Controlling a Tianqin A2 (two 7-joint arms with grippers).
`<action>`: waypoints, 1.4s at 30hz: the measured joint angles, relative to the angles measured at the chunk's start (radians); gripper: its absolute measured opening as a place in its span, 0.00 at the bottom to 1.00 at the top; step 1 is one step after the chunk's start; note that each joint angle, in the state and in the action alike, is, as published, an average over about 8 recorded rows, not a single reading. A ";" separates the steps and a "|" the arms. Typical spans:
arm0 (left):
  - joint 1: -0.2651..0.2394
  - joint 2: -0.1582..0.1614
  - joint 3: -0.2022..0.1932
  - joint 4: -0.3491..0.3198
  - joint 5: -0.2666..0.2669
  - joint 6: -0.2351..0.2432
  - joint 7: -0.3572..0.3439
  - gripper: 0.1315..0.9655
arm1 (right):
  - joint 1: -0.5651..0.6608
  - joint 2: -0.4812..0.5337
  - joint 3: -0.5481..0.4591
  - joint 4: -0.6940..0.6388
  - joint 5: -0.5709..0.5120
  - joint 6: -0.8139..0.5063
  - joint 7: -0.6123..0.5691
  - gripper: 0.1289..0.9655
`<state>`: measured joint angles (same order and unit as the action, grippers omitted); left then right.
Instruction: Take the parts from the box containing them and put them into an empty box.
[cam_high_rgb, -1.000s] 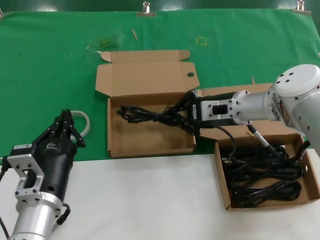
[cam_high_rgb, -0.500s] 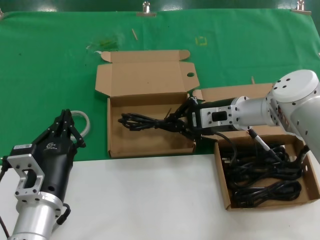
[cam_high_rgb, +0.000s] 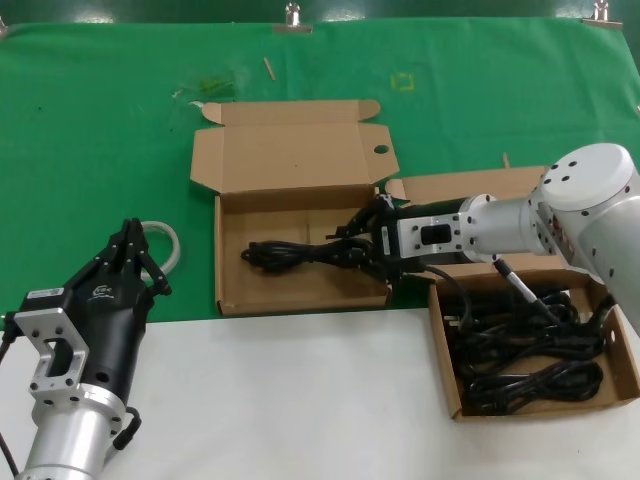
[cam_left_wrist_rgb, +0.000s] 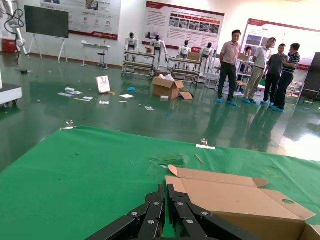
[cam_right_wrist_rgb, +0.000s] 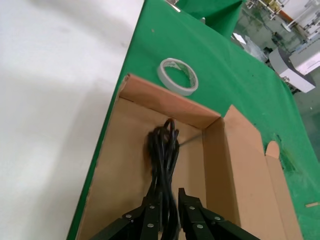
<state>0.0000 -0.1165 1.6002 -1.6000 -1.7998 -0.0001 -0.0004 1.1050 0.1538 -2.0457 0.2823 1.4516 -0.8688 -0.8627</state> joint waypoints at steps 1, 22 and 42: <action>0.000 0.000 0.000 0.000 0.000 0.000 0.000 0.03 | -0.002 0.000 0.000 0.006 0.000 0.001 0.003 0.09; 0.000 0.000 0.000 0.000 0.000 0.000 0.000 0.03 | -0.042 0.019 0.002 0.110 0.005 0.007 0.052 0.38; 0.000 0.000 0.000 0.000 0.000 0.000 0.000 0.25 | -0.123 0.029 0.036 0.202 0.031 0.072 0.114 0.86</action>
<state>0.0000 -0.1165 1.6002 -1.6000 -1.7998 -0.0001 -0.0004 0.9816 0.1827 -2.0096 0.4844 1.4825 -0.7965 -0.7491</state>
